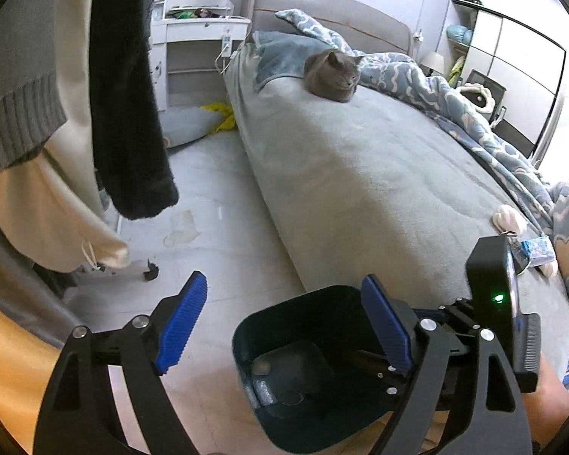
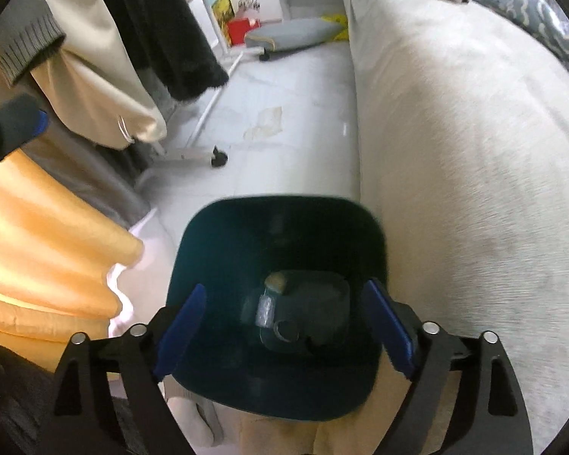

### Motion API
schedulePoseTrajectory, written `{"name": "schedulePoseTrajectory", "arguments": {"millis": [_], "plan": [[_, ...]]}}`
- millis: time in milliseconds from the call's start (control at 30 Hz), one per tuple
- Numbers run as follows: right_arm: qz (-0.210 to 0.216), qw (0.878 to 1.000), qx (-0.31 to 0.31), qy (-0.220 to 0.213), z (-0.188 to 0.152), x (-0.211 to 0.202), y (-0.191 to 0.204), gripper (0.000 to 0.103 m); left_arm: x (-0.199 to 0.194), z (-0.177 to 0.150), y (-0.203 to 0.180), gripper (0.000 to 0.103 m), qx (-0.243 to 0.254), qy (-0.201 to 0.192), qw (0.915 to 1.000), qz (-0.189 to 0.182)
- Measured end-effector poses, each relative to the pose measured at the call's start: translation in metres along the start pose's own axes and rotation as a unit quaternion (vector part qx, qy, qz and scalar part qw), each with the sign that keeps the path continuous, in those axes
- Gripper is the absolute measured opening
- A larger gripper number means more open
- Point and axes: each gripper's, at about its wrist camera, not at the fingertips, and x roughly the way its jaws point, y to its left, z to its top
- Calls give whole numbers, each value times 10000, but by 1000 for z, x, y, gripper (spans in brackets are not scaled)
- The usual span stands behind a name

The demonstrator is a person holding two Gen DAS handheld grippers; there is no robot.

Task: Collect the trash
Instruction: 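Open both tools to drop the tape core and clip into the bin, then move both tools back toward the remaining trash on the bed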

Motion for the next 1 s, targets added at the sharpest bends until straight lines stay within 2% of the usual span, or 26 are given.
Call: {"name": "schedulePoseTrajectory", "arguments": {"millis": [333,467,633,733,833,1000], "plan": [[-310,9957,-56,-868,1,-64,-21,100,-4,9,-35,86,151,-147,9997,-142],[-550,9927,-182,-1057,-4,-83,-30,100,-3,12,-49,92,148,-106,9995,-254],[-642,9893,98,-1305,-11,-106,-56,100,-3,14,-78,95,478,-108,9984,-279],[-758,9852,306,-1508,-18,-124,-75,100,-1,16,-94,95,475,-96,9981,-391],[-638,9838,481,-1603,-25,-142,-96,100,-1,16,-104,96,402,-79,9980,-487],[-724,9797,440,-1819,-38,-168,-121,100,5,17,-126,96,381,16,9976,-580]]}}
